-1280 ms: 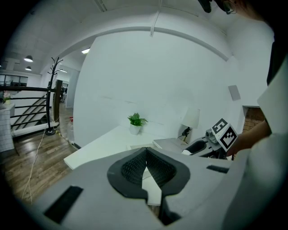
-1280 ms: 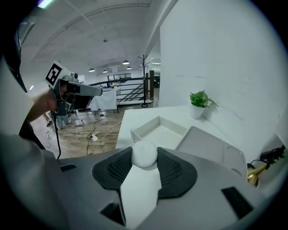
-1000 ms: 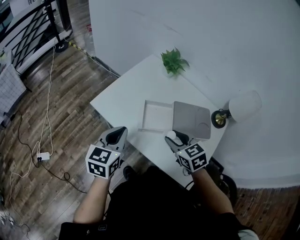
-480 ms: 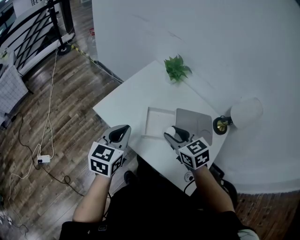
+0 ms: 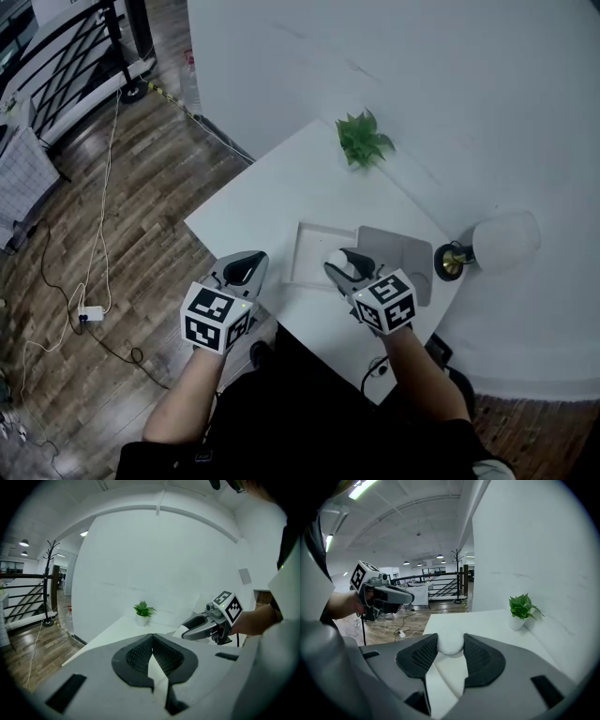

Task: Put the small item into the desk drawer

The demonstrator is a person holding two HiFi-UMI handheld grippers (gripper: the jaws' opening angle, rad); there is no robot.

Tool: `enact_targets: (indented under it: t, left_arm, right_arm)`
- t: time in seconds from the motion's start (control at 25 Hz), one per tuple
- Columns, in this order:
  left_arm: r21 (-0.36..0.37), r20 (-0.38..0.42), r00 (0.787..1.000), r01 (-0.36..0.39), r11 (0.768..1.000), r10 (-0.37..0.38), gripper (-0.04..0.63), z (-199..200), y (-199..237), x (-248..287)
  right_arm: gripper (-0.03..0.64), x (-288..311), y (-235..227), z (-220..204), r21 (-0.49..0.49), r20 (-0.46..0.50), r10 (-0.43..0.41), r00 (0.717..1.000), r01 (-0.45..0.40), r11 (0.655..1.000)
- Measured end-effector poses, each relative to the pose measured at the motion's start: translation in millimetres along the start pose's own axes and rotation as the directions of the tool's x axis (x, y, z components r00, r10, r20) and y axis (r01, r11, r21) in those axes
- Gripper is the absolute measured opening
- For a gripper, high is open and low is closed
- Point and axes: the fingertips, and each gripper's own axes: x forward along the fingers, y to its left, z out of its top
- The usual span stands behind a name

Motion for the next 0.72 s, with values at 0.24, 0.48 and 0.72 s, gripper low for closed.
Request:
enact_targets:
  t: [0.24, 0.48, 0.72]
  left_arm:
    - [-0.001, -0.027, 1.000, -0.005, 1.000, 0.005, 0.009, -2.9, 7.8, 21.7]
    - [-0.024, -0.069, 0.998, -0.007, 1.000, 0.005, 0.009, -19.1, 20.2, 43.5]
    - [-0.049, -0.091, 0.996, -0.007, 0.999, 0.003, 0.009, -30.3, 28.0, 56.1]
  right_arm:
    - [0.169, 30.8, -10.8, -14.5, -0.039, -0.062, 0.031, 0.998, -0.034, 0.999]
    - [0.170, 62.9, -23.5, -26.5, -0.075, -0.117, 0.051, 0.992, -0.060, 0.995]
    - [0.172, 84.7, -29.5, -36.2, -0.143, -0.189, 0.069, 0.980, -0.097, 0.985]
